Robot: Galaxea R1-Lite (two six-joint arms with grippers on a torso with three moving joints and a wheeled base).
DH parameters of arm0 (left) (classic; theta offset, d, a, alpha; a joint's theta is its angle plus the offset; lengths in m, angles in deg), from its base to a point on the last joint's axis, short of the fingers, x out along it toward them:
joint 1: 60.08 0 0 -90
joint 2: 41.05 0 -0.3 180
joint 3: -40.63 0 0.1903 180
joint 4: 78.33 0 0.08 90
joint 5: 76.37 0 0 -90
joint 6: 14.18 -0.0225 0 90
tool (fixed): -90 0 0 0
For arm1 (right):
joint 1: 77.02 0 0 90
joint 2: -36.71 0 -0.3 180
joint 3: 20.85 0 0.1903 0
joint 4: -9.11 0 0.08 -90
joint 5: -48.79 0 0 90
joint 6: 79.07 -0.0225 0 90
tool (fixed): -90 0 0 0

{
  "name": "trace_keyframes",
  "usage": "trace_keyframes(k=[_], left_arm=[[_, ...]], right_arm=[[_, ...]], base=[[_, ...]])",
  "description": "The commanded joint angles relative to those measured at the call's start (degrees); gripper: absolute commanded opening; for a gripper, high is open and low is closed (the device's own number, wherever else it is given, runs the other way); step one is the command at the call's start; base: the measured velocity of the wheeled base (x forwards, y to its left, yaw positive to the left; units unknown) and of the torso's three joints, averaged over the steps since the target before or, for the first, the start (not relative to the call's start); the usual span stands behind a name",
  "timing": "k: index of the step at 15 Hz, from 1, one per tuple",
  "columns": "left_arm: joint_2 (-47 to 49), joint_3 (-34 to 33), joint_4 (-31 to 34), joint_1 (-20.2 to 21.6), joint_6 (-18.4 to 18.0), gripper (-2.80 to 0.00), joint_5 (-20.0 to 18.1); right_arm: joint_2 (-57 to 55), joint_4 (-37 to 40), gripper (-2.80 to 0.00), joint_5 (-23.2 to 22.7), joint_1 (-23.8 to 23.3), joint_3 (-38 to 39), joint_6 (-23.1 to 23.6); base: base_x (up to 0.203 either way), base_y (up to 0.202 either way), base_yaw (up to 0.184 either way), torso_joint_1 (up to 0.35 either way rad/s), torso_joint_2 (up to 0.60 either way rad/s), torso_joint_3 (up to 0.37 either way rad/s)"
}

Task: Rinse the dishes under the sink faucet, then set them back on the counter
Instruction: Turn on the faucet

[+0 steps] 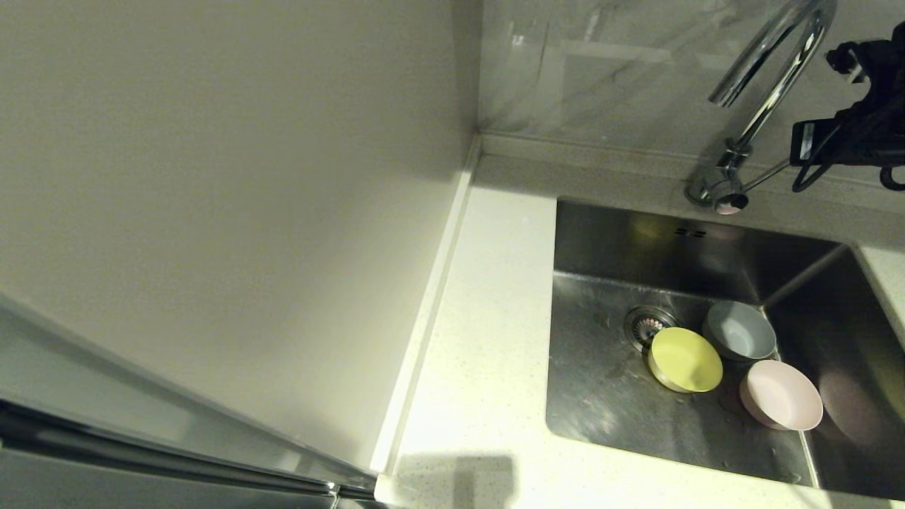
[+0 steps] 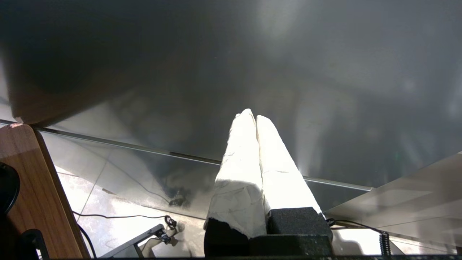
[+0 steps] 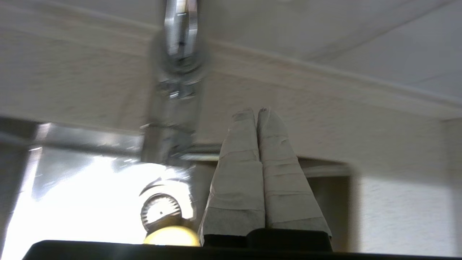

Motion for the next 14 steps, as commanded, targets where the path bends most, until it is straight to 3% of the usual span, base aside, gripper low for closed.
trace_keyframes(k=[1,14], left_arm=[[0.0,-0.18,0.0,0.01,0.03,-2.8,0.0],[0.0,-0.18,0.0,0.01,0.03,-2.8,0.0]], right_arm=[[0.56,0.14,-2.8,-0.13,0.64,0.12,-0.23],[-1.09,0.05,-2.8,-2.07,2.41,-0.23,-0.93]], base=[[0.0,0.0,0.0,0.0,0.0,0.0],[0.0,0.0,0.0,0.0,0.0,0.0]])
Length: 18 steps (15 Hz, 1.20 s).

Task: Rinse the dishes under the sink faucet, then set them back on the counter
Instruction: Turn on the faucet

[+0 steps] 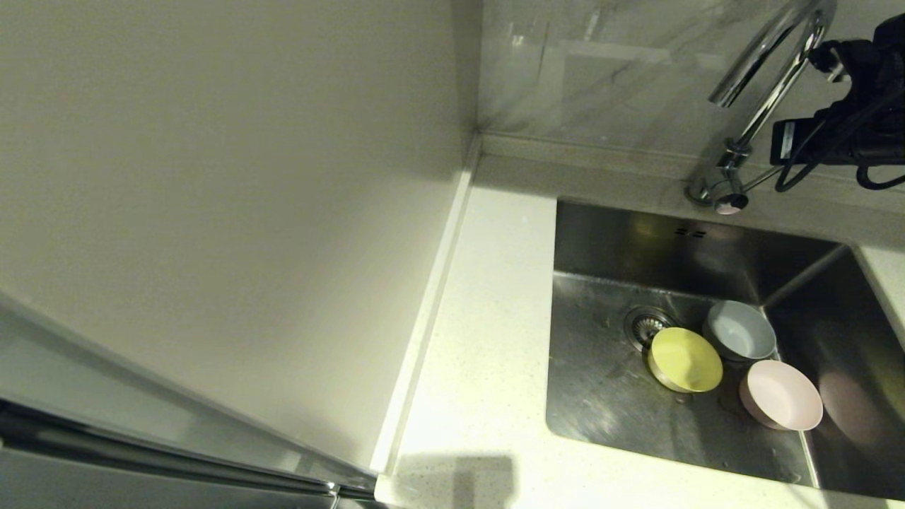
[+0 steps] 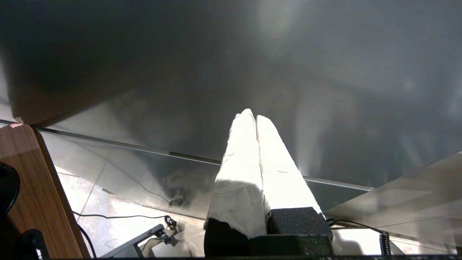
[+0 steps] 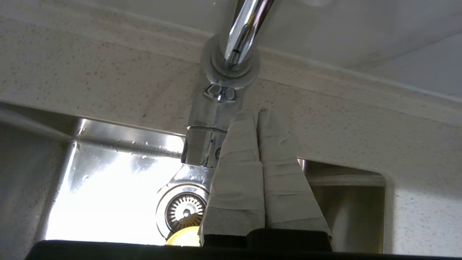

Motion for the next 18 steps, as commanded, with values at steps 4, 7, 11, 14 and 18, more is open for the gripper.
trace_keyframes(k=[4,7,11,14,18], left_arm=[[0.0,-0.18,-0.02,0.01,0.02,-2.8,0.0],[0.0,-0.18,-0.02,0.01,0.02,-2.8,0.0],[0.0,-0.18,-0.02,0.01,0.02,-2.8,0.0],[0.0,-0.18,-0.02,0.01,0.02,-2.8,0.0],[0.0,-0.18,-0.02,0.01,0.02,-2.8,0.0]], right_arm=[[-2.57,-0.39,-2.8,-0.07,0.03,-1.87,0.19],[-3.84,-1.88,-2.8,-0.07,0.38,-2.36,0.83],[-5.32,-4.51,-2.8,0.01,0.42,-2.64,3.42],[-6.22,-7.15,-2.8,0.41,0.29,-2.69,6.46],[-6.78,-7.35,-2.8,2.54,-0.77,-2.78,11.87]], base=[[0.0,0.0,0.0,0.0,0.0,0.0],[0.0,0.0,0.0,0.0,0.0,0.0],[0.0,0.0,0.0,0.0,0.0,0.0],[0.0,0.0,0.0,0.0,0.0,0.0],[0.0,0.0,0.0,0.0,0.0,0.0]])
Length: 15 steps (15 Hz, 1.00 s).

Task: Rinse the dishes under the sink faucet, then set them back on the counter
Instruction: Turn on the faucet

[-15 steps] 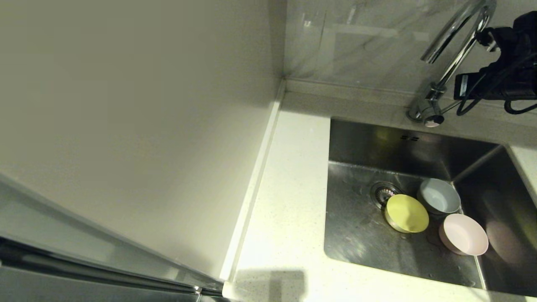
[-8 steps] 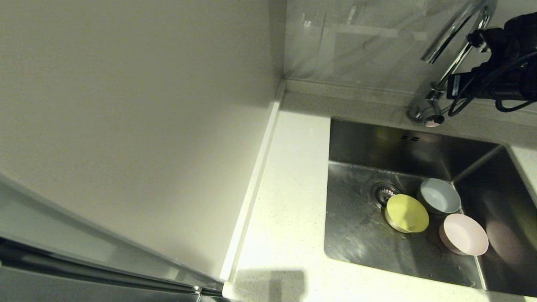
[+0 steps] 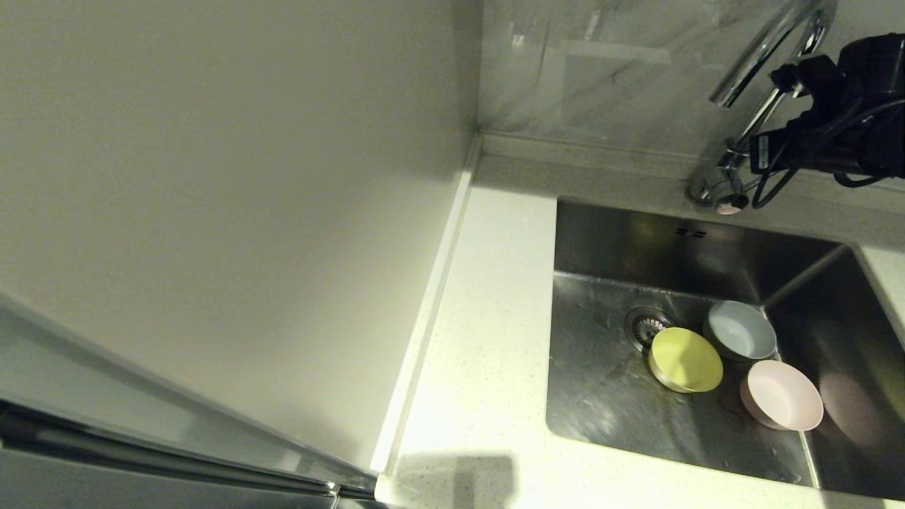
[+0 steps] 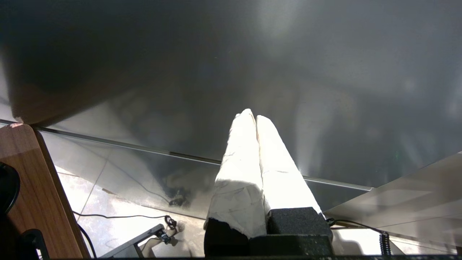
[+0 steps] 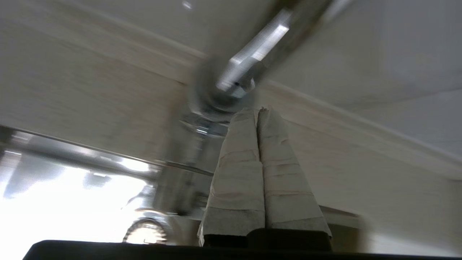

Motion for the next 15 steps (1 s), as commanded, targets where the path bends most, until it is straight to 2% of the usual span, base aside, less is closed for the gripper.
trace_keyframes(k=[1,10,15], left_arm=[[0.0,-0.18,-0.03,0.01,0.03,-2.8,0.0],[0.0,-0.18,-0.03,0.01,0.03,-2.8,0.0],[0.0,-0.18,-0.03,0.01,0.03,-2.8,0.0]], right_arm=[[-0.5,0.12,-2.8,0.45,-0.92,0.03,2.09],[0.78,2.56,-2.8,0.59,-4.83,0.95,12.96],[0.99,4.16,-2.8,0.59,-5.45,1.27,14.48]], base=[[0.0,0.0,0.0,0.0,0.0,0.0],[0.0,0.0,0.0,0.0,0.0,0.0],[0.0,0.0,0.0,0.0,0.0,0.0]])
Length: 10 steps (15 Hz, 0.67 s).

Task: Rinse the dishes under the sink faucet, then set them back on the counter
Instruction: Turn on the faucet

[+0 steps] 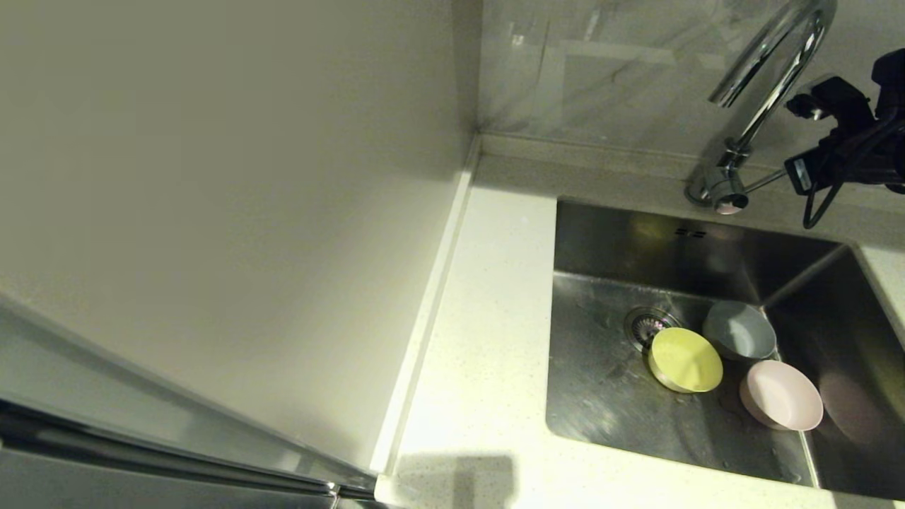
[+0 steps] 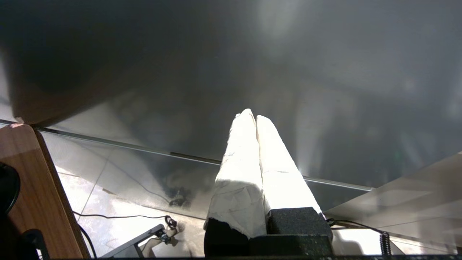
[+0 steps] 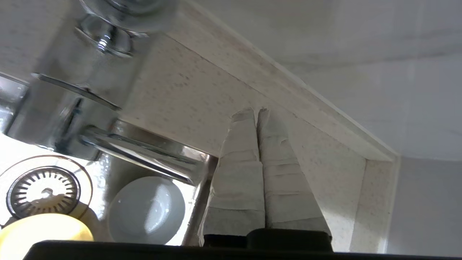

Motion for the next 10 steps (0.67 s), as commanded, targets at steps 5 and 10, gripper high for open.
trace_keyframes(k=[5,10], left_arm=[[0.0,-0.18,-0.02,0.01,0.04,-2.8,0.0],[0.0,-0.18,-0.02,0.01,0.04,-2.8,0.0]], right_arm=[[0.05,-0.53,-2.8,-0.17,0.03,-0.75,-1.25],[0.62,-3.85,-2.8,-0.25,3.09,-1.25,-13.39]], base=[[0.0,0.0,0.0,0.0,0.0,0.0],[0.0,0.0,0.0,0.0,0.0,0.0]])
